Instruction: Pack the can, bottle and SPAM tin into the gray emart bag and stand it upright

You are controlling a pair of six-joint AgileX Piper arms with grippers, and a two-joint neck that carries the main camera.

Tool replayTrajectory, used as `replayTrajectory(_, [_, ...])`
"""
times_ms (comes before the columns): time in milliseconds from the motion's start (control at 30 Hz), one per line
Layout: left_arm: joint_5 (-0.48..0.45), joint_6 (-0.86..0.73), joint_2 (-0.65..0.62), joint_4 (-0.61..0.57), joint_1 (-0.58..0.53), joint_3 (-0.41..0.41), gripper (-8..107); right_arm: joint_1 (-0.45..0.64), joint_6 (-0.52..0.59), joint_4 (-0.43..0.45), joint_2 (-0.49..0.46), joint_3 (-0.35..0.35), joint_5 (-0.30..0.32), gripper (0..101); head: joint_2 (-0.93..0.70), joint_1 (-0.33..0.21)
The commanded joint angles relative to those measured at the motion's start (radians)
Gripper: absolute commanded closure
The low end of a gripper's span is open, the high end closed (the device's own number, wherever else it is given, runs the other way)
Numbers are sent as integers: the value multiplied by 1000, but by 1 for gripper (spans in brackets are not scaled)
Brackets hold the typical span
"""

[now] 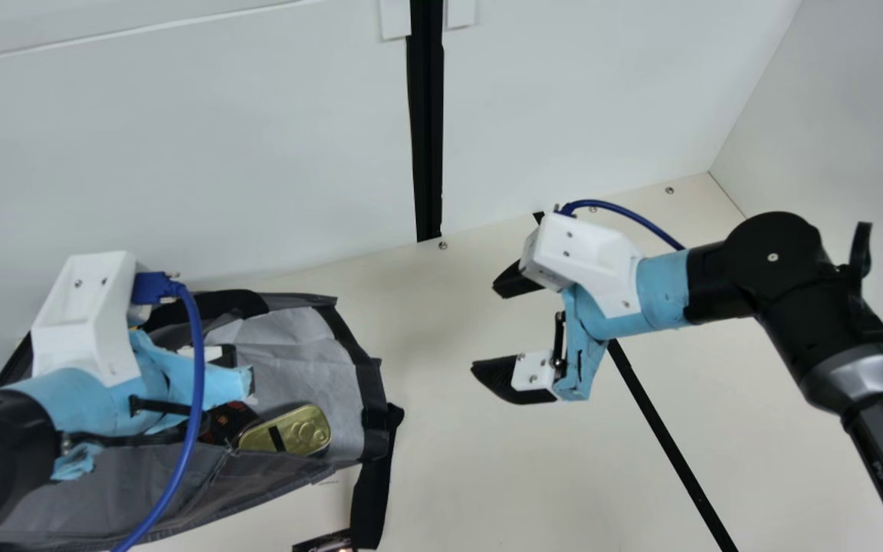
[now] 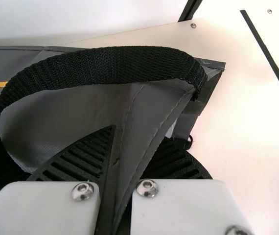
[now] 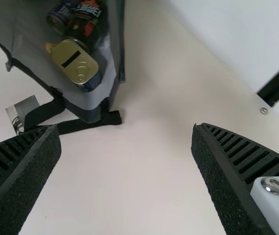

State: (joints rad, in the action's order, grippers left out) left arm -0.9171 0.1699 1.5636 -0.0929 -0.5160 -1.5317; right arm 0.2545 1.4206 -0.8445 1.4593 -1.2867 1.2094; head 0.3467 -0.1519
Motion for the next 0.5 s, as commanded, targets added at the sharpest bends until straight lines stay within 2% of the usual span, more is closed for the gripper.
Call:
replayTrajectory(0, [0,0,0,0,0,0,107,22,-10,4,-7,-1,-5,6,2,-23])
replayTrajectory(467, [0,0,0,0,0,0,107,132,-119,75,-110,14,-57,6,2,-23])
